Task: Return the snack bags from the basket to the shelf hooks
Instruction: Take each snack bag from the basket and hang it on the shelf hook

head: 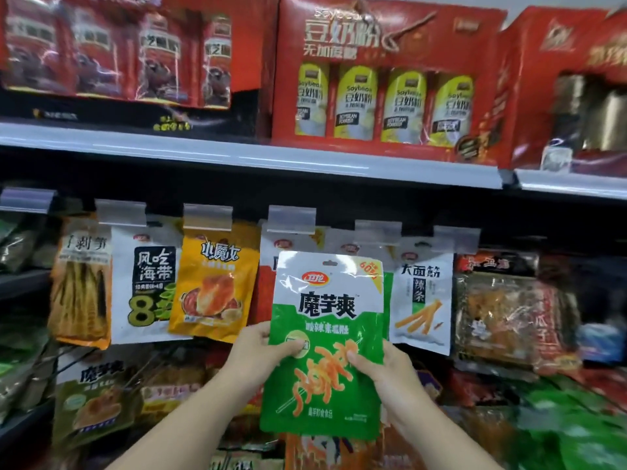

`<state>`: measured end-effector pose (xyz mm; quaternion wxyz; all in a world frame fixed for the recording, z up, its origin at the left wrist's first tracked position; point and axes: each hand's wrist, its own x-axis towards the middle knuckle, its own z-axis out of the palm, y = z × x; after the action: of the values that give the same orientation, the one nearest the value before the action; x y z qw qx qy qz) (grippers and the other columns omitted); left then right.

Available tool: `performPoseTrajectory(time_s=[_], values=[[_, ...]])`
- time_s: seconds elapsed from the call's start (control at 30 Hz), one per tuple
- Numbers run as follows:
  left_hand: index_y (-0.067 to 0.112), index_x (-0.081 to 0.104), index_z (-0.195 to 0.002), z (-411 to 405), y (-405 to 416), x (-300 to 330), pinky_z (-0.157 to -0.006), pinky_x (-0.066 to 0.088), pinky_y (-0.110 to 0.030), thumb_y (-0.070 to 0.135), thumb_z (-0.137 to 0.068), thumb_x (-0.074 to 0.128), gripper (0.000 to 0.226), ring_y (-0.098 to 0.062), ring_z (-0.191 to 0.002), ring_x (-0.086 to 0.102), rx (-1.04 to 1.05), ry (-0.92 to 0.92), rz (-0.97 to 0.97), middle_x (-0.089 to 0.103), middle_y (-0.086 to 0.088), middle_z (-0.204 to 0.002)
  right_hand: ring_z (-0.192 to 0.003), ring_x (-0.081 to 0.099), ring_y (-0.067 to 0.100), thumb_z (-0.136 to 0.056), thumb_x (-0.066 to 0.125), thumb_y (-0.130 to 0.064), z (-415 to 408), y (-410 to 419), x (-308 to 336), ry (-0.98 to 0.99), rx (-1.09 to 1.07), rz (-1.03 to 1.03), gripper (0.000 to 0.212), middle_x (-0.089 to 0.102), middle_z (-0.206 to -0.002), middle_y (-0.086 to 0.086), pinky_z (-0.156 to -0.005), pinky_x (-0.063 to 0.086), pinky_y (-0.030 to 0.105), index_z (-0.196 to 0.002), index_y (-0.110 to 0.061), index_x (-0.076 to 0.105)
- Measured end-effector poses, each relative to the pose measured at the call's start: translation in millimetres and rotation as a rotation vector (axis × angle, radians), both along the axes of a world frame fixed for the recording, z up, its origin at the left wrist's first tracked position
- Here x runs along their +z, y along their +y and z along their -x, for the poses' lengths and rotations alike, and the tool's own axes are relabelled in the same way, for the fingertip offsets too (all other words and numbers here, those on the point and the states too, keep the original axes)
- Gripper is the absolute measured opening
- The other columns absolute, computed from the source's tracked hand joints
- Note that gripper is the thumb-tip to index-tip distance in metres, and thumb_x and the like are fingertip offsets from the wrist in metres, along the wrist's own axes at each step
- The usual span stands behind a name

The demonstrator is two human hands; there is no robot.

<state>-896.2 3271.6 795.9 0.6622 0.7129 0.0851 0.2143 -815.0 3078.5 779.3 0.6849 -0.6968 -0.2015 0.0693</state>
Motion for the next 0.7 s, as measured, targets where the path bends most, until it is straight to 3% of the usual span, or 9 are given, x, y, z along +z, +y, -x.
performPoseTrajectory(time_s=[0.2,0.33,0.5,0.7], values=[[0.007,0.071,-0.094,-51.9,-31.5,20.1,-0.062,0.06,-0.033,0.008,-0.08,0.076,0.015,-0.021,-0.071,0.075,0.044,-0.01,-0.114,0.078,-0.004,-0.081,-0.098,0.07,0.021,-0.075,0.078,-0.037,-52.9,-26.9,6.5,-0.036,-0.018,0.007,0.033,0.075,-0.103,-0.007,-0.09,0.054,0.05,-0.105,-0.028,0.068],[0.009,0.071,-0.094,-79.5,-48.3,28.6,-0.054,0.056,-0.023,0.008,-0.079,0.076,0.015,-0.017,-0.068,0.075,0.056,-0.048,-0.128,0.078,-0.001,-0.08,-0.097,0.071,0.022,-0.077,0.078,-0.034,-81.3,-40.5,14.2,-0.052,-0.027,-0.032,0.029,0.074,-0.105,-0.005,-0.086,0.056,0.051,-0.104,-0.029,0.067],[0.009,0.072,-0.096,-97.6,-55.3,31.4,-0.056,0.056,-0.023,0.008,-0.078,0.077,0.018,-0.016,-0.071,0.075,0.111,-0.105,-0.107,0.078,-0.001,-0.083,-0.096,0.07,0.014,-0.083,0.073,-0.027,-106.9,-43.3,23.7,-0.127,0.009,-0.04,0.019,0.074,-0.1,-0.012,-0.09,0.055,0.046,-0.101,-0.03,0.067],[0.011,0.072,-0.096,-100.0,-46.9,24.2,-0.055,0.056,-0.022,0.01,-0.079,0.076,0.018,-0.014,-0.071,0.075,0.161,-0.098,-0.086,0.078,0.002,-0.083,-0.088,0.072,0.011,-0.084,0.071,-0.024,-117.1,-31.3,24.3,-0.114,0.072,-0.025,0.016,0.075,-0.096,-0.011,-0.079,0.06,0.041,-0.098,-0.03,0.068]])
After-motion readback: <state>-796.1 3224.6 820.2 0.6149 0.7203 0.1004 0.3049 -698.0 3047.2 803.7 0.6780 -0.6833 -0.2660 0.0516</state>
